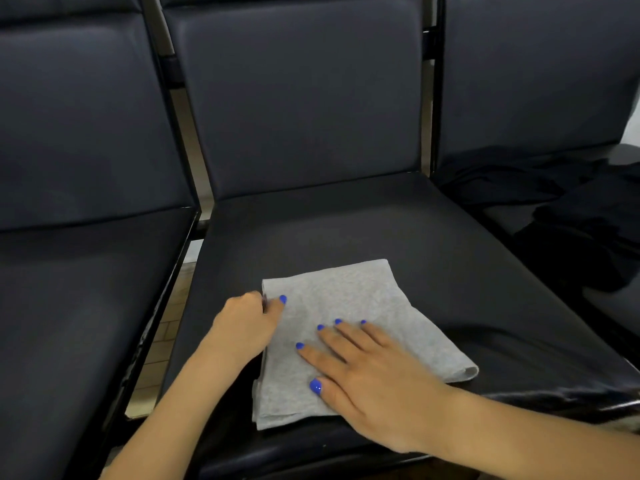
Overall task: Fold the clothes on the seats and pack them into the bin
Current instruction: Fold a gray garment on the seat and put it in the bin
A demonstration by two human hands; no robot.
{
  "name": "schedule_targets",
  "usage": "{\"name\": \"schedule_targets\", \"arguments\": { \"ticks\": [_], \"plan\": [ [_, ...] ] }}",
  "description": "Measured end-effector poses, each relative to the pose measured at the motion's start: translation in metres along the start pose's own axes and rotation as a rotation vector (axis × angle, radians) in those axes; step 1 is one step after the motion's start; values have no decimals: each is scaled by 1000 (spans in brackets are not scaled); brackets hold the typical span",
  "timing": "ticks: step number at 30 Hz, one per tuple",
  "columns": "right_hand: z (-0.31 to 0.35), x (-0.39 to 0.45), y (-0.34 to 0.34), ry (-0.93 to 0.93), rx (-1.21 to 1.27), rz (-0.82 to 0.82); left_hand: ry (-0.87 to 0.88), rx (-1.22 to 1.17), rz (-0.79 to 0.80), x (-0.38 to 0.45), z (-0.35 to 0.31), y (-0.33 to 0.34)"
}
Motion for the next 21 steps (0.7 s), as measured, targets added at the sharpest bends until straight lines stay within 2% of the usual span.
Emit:
{"name": "schedule_targets", "arguments": {
  "ticks": [3, 6, 11, 14, 21],
  "plan": [
    [0, -3, 0, 18, 16, -2, -41, 63, 93, -3, -4, 6],
    [4, -2, -4, -44, 62, 47, -41, 84, 89, -4, -7, 5],
    [2, -3, -13, -46, 185, 127, -75, -224, 17, -13, -6, 5],
    [-11, -8, -15, -29, 276, 165, -77, -323, 55, -19, -13, 11],
    [-40, -29, -28, 41, 557, 154, 127, -417, 98, -36, -45, 21]
  ]
}}
Point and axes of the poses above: each hand's wrist, its own x-axis towards the middle knuckle, its own y-axis out of the palm, z = x × y, the point moved 4 cm from there along x, towards the middle knuckle, and after that the axes turned 3 degrees about y, right-handed, at the moved point
